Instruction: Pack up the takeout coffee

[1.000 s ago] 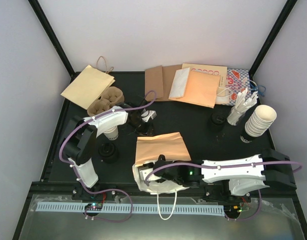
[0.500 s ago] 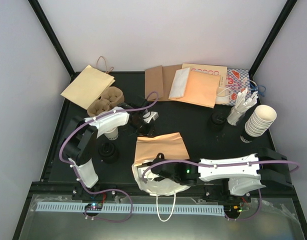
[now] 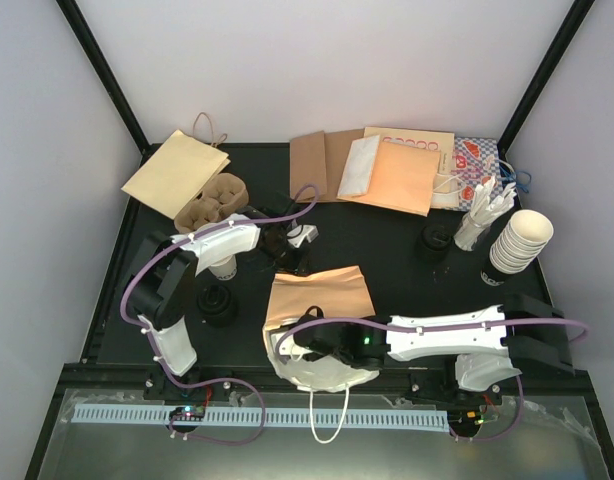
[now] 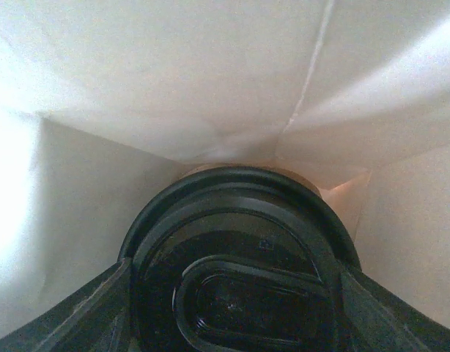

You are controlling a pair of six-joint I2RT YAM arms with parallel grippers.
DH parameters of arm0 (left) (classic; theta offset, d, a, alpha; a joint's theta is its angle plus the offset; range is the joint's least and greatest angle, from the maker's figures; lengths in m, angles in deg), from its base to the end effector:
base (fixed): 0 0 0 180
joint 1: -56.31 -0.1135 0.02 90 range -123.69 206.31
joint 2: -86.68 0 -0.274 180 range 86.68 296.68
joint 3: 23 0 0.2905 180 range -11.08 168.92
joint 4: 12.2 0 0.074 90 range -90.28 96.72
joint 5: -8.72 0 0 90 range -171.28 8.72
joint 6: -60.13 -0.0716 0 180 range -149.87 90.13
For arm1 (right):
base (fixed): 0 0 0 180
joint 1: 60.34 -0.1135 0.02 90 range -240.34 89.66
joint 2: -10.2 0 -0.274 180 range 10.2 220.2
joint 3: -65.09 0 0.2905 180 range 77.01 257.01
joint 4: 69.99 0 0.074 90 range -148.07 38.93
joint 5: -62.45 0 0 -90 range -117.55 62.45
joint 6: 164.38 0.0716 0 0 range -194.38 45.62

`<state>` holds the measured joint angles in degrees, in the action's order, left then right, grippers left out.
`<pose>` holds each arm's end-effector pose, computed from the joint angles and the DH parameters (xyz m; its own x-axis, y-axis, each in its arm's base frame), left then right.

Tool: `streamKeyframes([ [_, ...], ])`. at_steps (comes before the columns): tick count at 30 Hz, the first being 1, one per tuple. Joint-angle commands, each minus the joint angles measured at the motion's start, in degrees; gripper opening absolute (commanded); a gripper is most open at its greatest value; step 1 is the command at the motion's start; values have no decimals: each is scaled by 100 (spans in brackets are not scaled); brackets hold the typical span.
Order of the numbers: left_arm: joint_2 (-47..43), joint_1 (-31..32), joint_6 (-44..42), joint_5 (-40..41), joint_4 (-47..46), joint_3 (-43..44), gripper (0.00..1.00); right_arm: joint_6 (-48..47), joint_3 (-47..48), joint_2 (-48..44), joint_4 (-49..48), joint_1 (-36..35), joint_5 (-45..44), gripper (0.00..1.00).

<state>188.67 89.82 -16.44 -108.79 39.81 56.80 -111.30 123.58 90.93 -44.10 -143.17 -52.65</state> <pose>0.3014 -0.2392 0.1395 -0.9184 0.3611 -0.1616 0.3919 0.7751 -0.4955 0.0722 0.3310 0.1706 0.4442 -0.8273 -0.3439 -0.7459 -0.1289 -0.6535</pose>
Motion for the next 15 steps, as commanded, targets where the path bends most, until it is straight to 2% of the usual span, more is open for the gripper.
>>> streamKeyframes([
  [1, 123, 155, -142, -220, 307, -108, 22, 195, -69, 293, 769, 180, 168, 45],
  [12, 43, 172, -105, -202, 341, -100, 22, 371, 118, 259, 1248, 412, 615, 45],
  [15, 0, 171, -71, -150, 318, -76, 26, 362, 193, 185, 1356, 448, 731, 45],
])
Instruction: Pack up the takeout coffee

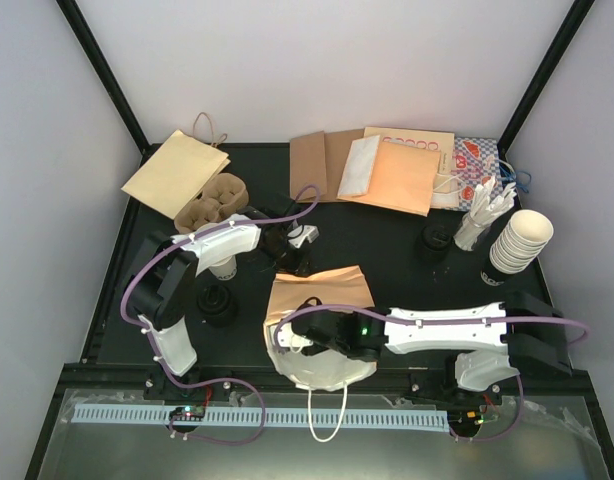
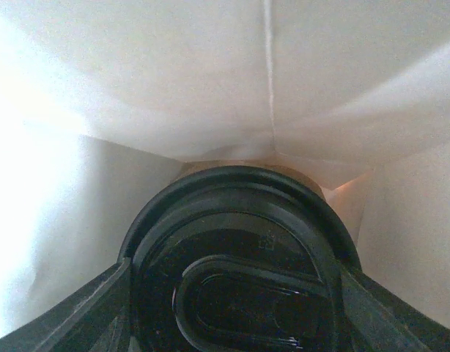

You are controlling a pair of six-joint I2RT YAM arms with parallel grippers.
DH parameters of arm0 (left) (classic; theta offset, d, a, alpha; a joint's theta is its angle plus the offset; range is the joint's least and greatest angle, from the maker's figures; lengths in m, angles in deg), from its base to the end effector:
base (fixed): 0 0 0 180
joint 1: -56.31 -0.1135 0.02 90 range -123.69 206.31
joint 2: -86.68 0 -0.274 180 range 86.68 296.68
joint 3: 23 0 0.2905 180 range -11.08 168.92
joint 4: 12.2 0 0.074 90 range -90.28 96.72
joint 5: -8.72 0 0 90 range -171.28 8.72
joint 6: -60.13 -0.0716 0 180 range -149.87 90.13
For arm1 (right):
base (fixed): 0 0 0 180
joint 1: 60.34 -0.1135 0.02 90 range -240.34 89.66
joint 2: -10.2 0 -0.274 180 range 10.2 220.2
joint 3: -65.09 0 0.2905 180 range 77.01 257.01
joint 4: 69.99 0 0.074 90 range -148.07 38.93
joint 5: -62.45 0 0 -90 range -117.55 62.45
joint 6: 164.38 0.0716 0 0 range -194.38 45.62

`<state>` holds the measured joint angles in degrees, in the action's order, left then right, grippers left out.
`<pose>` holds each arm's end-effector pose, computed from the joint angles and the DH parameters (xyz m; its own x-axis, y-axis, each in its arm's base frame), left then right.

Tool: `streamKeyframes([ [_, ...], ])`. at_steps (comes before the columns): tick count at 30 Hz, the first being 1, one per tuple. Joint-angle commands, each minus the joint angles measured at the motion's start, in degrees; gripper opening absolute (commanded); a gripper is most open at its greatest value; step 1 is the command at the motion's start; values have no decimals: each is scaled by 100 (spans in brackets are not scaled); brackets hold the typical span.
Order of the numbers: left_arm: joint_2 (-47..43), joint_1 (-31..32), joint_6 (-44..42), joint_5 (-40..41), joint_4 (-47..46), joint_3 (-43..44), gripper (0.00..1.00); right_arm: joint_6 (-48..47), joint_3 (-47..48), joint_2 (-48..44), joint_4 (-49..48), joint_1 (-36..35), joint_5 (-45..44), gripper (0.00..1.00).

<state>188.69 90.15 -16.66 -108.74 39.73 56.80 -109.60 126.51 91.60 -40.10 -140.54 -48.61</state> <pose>0.3002 -0.2410 0.1394 -0.9147 0.3691 -0.1647 0.4004 0.7716 -0.4943 0.0837 0.3334 0.1775 0.4013 -0.8387 -0.3681 -0.7941 -0.1183 -0.5962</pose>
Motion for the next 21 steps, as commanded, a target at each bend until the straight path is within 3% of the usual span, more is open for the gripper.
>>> streamKeyframes([
  [1, -26, 140, -27, -140, 305, -61, 30, 199, -53, 91, 1010, 209, 384, 45],
  [15, -255, -577, 20, 194, 706, 1379, 86, 178, 626, 43, 1637, 865, 1577, 45],
  [19, -434, -866, 9, 217, 816, 1684, 98, 167, 771, 165, 1806, 1027, 1826, 45],
  [21, -521, -977, 27, 269, 845, 1785, 99, 150, 842, 244, 1890, 1102, 1980, 45],
])
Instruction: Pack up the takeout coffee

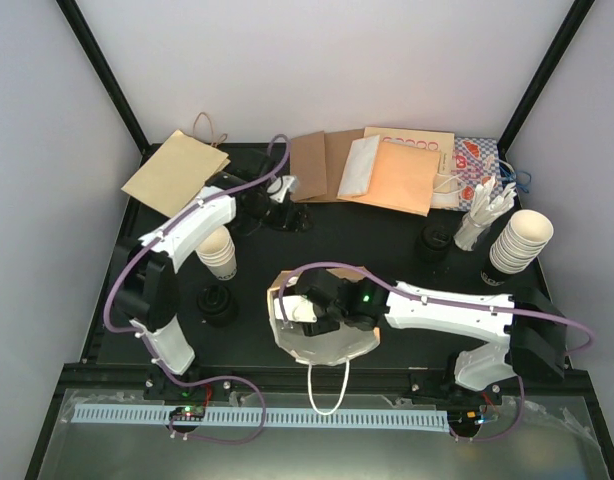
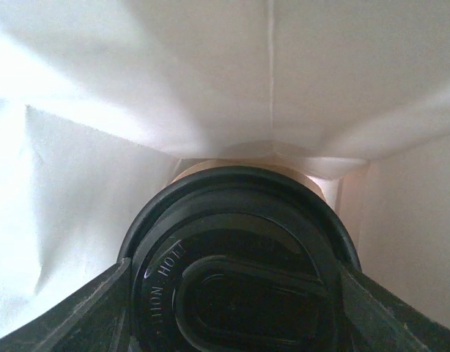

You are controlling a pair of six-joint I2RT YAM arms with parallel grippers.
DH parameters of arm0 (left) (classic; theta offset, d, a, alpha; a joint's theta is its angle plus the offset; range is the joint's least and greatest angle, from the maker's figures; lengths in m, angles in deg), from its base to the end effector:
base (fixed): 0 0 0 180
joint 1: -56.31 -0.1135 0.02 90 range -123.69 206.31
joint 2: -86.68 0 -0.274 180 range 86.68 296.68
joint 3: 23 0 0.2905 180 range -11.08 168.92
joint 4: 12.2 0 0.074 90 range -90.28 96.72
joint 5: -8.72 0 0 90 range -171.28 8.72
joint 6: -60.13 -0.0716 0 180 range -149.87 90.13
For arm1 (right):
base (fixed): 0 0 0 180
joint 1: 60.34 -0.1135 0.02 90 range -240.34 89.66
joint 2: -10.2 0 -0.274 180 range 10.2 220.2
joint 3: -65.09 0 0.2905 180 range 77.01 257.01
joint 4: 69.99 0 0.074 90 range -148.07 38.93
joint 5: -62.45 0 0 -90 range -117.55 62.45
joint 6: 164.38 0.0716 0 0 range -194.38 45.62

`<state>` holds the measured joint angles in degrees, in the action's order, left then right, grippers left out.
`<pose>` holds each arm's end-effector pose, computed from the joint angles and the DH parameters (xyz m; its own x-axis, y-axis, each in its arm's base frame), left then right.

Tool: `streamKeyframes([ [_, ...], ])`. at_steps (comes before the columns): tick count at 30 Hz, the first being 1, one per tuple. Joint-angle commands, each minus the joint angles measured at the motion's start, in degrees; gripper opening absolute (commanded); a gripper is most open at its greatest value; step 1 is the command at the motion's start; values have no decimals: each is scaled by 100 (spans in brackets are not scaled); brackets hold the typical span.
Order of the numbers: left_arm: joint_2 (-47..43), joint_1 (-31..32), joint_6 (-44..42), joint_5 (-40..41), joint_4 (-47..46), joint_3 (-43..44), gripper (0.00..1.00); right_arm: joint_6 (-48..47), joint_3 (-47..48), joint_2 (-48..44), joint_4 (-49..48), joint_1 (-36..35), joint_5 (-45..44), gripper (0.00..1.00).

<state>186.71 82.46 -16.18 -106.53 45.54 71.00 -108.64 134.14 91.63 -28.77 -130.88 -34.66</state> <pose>0.3617 -0.2116 0.2283 -0.9167 0.2116 -0.3389 0.3611 0.8016 -0.4764 0.1246 0.3261 0.2054 0.2913 -0.8523 -0.4344 -0.9040 -0.0968 -0.4164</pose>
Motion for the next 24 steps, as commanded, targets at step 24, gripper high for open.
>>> streamKeyframes([
  [24, -3351, -699, 63, 1026, -112, -437, 99, -73, 1111, 1245, 1828, 830, 1735, 46],
])
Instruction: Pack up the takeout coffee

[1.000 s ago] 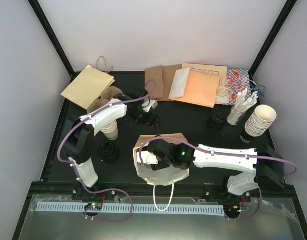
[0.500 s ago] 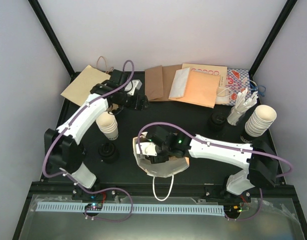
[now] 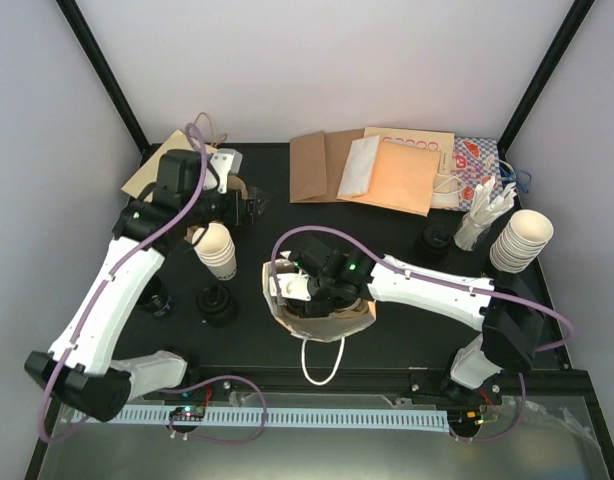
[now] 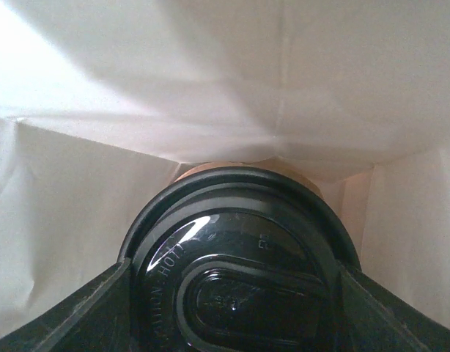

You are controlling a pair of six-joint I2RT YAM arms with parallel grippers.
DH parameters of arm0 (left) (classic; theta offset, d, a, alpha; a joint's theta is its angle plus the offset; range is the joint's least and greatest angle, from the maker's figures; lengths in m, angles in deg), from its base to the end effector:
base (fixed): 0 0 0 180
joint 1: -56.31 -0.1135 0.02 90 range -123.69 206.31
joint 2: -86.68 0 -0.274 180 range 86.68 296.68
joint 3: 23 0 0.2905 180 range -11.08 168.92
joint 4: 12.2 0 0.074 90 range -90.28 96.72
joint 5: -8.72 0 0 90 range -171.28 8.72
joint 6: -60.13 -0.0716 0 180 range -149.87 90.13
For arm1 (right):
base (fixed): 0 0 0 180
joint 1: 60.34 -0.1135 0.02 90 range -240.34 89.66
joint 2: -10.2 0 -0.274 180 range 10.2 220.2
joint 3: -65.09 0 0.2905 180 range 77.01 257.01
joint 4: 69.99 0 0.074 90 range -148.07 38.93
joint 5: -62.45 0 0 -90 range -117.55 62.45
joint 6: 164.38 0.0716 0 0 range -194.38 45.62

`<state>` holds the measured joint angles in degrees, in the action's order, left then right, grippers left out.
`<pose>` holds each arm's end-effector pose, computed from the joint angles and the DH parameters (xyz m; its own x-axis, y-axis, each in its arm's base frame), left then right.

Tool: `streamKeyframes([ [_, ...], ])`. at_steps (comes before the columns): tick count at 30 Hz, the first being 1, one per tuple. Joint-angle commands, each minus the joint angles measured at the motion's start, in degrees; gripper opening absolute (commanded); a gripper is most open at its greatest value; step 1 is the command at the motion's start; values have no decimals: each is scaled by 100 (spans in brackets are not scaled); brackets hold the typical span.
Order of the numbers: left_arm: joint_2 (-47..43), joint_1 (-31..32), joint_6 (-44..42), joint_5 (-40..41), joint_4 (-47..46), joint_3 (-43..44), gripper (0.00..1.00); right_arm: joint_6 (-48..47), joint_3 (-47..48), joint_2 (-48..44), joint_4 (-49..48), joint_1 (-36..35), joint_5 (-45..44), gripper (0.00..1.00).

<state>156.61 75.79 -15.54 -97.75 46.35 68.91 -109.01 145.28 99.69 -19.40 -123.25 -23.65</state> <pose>0.2854 -0.1225 0.3946 -0.6765 -0.0125 -0.7363 0.3788 0.8516 -0.3624 0.1674 0.3380 0.2147 0.1894 -0.8746 -0.4462 -0.9675 -0.0888 -0.2367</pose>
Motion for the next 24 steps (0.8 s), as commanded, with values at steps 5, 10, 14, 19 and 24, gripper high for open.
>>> streamKeyframes([
  [5, -539, -33, -65, 201, 67, -245, 99, -124, 205, 622, 1065, 357, 927, 46],
  [10, -769, -33, -148, 230, 250, -165, 99, -253, 485, 825, 1313, 751, 1311, 46],
  [14, -861, -33, -184, 201, 407, -130, 99, -391, 888, 1192, 1684, 1009, 1677, 46],
  [19, -1033, -34, -183, 179, 443, -269, 99, -396, 1183, 1556, 1886, 1177, 1890, 46],
  [24, -1154, -33, -209, 198, 478, -407, 99, -371, 1126, 1658, 1836, 1178, 1940, 46],
])
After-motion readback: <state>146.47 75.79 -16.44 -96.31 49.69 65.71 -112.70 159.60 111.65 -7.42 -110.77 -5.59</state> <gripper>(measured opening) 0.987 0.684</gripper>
